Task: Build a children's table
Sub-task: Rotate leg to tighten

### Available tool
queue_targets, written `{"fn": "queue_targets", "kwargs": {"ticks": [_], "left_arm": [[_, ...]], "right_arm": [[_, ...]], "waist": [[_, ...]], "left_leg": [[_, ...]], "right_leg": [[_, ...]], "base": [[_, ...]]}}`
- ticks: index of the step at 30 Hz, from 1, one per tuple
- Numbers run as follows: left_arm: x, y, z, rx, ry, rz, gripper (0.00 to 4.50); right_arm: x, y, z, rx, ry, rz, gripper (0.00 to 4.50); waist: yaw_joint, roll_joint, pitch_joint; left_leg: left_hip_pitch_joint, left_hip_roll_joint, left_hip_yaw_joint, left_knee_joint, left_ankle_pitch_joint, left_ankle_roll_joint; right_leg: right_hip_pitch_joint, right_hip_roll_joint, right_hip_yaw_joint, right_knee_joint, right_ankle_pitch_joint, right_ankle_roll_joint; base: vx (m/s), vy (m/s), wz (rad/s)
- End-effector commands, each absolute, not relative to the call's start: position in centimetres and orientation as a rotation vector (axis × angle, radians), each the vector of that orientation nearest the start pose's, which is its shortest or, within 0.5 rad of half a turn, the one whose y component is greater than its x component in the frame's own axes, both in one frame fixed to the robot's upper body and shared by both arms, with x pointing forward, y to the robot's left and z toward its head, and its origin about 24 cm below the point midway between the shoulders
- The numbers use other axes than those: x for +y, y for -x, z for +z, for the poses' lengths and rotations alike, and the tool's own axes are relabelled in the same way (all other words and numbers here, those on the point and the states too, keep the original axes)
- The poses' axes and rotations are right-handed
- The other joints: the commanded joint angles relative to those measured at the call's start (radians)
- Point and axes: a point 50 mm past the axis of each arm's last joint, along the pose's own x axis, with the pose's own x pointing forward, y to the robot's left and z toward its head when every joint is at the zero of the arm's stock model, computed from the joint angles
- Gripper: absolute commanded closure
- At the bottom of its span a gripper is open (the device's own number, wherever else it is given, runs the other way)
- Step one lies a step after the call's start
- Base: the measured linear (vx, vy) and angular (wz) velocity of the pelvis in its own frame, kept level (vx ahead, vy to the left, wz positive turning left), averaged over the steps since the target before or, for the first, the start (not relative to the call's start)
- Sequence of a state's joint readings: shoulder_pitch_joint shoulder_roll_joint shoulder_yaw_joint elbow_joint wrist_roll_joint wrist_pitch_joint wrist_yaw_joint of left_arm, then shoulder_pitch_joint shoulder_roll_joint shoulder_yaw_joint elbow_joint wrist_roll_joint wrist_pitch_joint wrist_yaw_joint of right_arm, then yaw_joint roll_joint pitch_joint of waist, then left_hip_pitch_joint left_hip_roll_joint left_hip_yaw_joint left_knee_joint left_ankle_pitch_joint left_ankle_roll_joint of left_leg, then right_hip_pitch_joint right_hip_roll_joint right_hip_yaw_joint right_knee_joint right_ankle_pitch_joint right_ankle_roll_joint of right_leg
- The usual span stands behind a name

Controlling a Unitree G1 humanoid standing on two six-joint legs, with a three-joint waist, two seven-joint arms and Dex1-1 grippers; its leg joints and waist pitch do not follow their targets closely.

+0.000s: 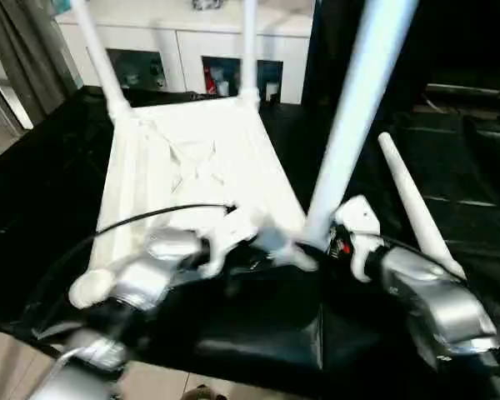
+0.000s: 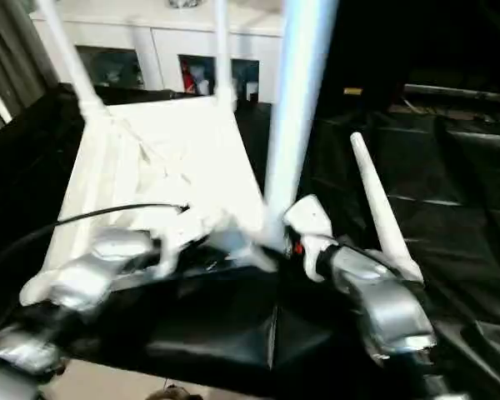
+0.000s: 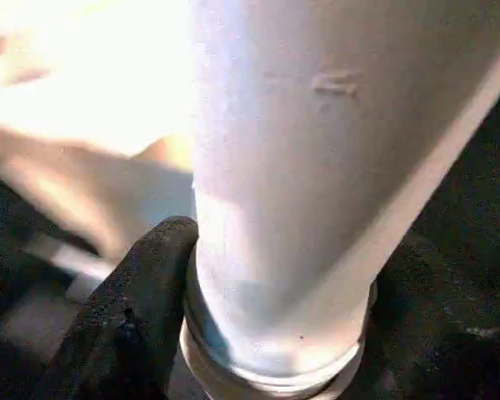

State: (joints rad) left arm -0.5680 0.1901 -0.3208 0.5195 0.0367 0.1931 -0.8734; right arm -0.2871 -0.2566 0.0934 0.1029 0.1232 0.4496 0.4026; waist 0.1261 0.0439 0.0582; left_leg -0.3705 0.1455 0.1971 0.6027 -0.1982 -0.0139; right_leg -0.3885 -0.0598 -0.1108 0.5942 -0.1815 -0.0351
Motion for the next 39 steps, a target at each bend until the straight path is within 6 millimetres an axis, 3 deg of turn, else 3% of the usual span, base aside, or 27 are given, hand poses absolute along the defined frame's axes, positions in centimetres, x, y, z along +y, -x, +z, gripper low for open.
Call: {"fn": "queue_targets", "kwargs": {"ticks": [1, 3, 6, 7, 12, 13, 16, 20, 21, 29, 31, 39], "left_arm": [[8.1, -33.7, 6.2, 0.290, -0.295, -0.936, 4.50], [7.0, -34.4, 6.3, 0.296, -0.244, -0.839, 4.50], [5.7, -34.8, 6.5, 0.287, -0.214, -0.795, 4.50], [4.8, -34.9, 6.8, 0.274, -0.205, -0.797, 4.50], [3.8, -34.6, 7.4, 0.240, -0.223, -0.873, 4.50], [3.9, -34.5, 7.4, 0.229, -0.233, -0.896, 4.50], [4.6, -34.1, 7.4, 0.216, -0.240, -0.941, 4.50], [5.5, -33.5, 7.4, 0.196, -0.247, -1.028, 4.50], [5.8, -33.3, 7.4, 0.188, -0.249, -1.059, 4.50], [8.1, -31.9, 7.0, 0.204, -0.294, -1.222, 4.50], [8.5, -31.6, 7.0, 0.216, -0.297, -1.263, 4.50], [8.9, -31.0, 7.1, 0.227, -0.312, -1.355, 4.50]], "right_arm": [[-15.8, -30.0, 3.6, 0.395, 0.117, 0.299, 1.74], [-15.0, -30.3, 2.8, 0.403, 0.131, 0.183, 1.74], [-13.0, -30.4, 2.8, 0.387, 0.081, 0.219, 1.74], [-11.8, -30.5, 3.2, 0.364, 0.055, 0.247, 1.74], [-10.8, -30.9, 3.8, 0.329, 0.024, 0.257, 1.74], [-11.0, -31.0, 3.9, 0.317, 0.017, 0.253, 1.39], [-11.9, -31.1, 4.3, 0.292, 0.025, 0.254, 1.05], [-13.0, -30.9, 5.0, 0.273, 0.094, 0.311, 0.71], [-13.2, -30.7, 5.3, 0.270, 0.098, 0.358, 0.61], [-15.9, -28.8, 7.1, 0.252, 0.235, 0.628, 0.61], [-16.4, -28.4, 7.5, 0.255, 0.256, 0.664, 0.61], [-16.4, -27.3, 7.3, 0.334, 0.302, 0.818, 0.61]], "waist": [[-0.009, -0.021, -0.061], [-0.015, -0.023, -0.062], [-0.013, -0.023, -0.065], [-0.011, -0.022, -0.065], [-0.009, -0.017, -0.064], [-0.008, -0.013, -0.063], [-0.012, -0.013, -0.062], [-0.022, -0.016, -0.062], [-0.025, -0.015, -0.061], [-0.012, -0.011, -0.063], [-0.009, -0.009, -0.064], [0.001, -0.010, -0.065]], "left_leg": [[0.017, 0.098, -0.053, -0.075, -0.157, 0.023], [0.016, 0.095, -0.053, -0.073, -0.143, 0.026], [0.011, 0.094, -0.052, -0.072, -0.121, 0.048], [0.014, 0.096, -0.050, -0.071, -0.107, 0.060], [0.013, 0.100, -0.053, -0.074, -0.113, 0.069], [0.014, 0.099, -0.054, -0.074, -0.129, 0.063], [0.014, 0.100, -0.056, -0.077, -0.148, 0.052], [0.005, 0.100, -0.058, -0.077, -0.137, 0.063], [0.006, 0.098, -0.055, -0.074, -0.135, 0.071], [0.007, 0.103, -0.054, -0.070, -0.116, 0.100], [0.007, 0.105, -0.051, -0.067, -0.099, 0.111], [0.003, 0.104, -0.052, -0.065, -0.106, 0.110]], "right_leg": [[0.038, -0.128, 0.079, -0.088, -0.316, -0.130], [0.042, -0.131, 0.080, -0.088, -0.303, -0.133], [0.047, -0.132, 0.081, -0.085, -0.276, -0.130], [0.043, -0.130, 0.082, -0.084, -0.251, -0.130], [0.045, -0.132, 0.081, -0.081, -0.231, -0.134], [0.045, -0.133, 0.080, -0.083, -0.253, -0.131], [0.046, -0.133, 0.080, -0.086, -0.270, -0.122], [0.054, -0.134, 0.080, -0.079, -0.234, -0.126], [0.051, -0.133, 0.081, -0.081, -0.233, -0.133], [0.047, -0.128, 0.081, -0.078, -0.233, -0.123], [0.040, -0.125, 0.081, -0.072, -0.184, -0.142], [0.043, -0.127, 0.078, -0.073, -0.206, -0.146]], "base": [[0.000, 0.000, 0.00], [0.000, 0.000, 0.00], [0.000, 0.000, 0.00], [0.000, 0.000, 0.00], [0.000, 0.000, 0.00], [0.000, 0.000, 0.00], [0.000, 0.000, 0.00], [0.000, 0.000, 0.00], [0.000, 0.000, 0.00], [0.000, 0.000, 0.00], [0.000, 0.000, 0.00], [0.000, 0.000, 0.00]]}}
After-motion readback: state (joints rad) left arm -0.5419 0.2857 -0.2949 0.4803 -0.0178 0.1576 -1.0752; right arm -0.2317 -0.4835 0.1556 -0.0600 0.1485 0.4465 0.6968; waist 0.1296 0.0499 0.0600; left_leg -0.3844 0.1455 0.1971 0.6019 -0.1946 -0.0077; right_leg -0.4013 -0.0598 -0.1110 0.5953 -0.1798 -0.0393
